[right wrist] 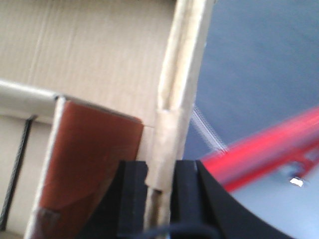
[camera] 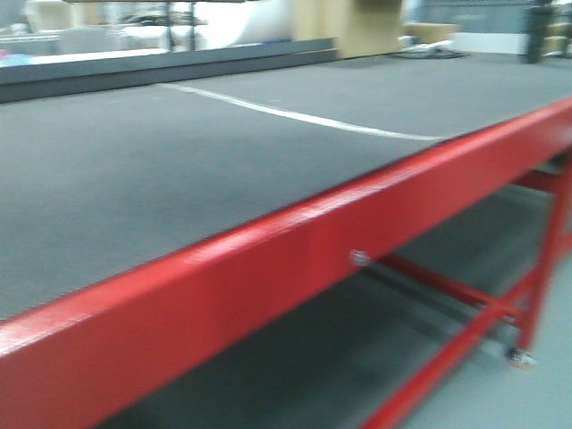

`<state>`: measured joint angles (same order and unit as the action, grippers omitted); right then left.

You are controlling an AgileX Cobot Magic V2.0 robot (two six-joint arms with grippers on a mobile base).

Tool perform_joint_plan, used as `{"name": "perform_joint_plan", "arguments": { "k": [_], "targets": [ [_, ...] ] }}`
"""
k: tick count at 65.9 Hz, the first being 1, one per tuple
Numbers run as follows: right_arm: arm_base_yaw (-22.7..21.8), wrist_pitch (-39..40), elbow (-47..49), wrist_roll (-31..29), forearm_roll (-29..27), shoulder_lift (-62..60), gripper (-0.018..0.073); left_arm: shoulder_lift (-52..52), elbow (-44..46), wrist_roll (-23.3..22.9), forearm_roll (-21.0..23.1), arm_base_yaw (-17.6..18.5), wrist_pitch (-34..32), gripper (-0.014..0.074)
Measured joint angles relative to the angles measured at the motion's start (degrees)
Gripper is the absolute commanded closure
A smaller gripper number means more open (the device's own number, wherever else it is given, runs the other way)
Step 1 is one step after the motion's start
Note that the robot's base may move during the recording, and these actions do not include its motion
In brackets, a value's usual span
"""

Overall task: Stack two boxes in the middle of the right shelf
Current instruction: 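Hold the boxes with both grippers while the base turns from the bench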

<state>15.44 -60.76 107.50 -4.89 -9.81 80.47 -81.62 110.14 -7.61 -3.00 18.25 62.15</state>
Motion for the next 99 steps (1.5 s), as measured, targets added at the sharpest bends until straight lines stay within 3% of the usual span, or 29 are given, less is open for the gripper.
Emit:
{"name": "perform_joint_plan", "arguments": {
  "k": [22, 99],
  "targets": [
    [0.1, 1.0, 0.0, 0.0, -1.1, 0.1, 0.0712, 0.0, 0.0, 0.0, -2.7, 0.0, -1.1, 0.0708],
    [0.1, 1.1, 0.0, 0.0, -1.2, 0.1, 0.0712, 0.0, 0.0, 0.0, -2.7, 0.0, -1.3, 0.0708]
  ]
}}
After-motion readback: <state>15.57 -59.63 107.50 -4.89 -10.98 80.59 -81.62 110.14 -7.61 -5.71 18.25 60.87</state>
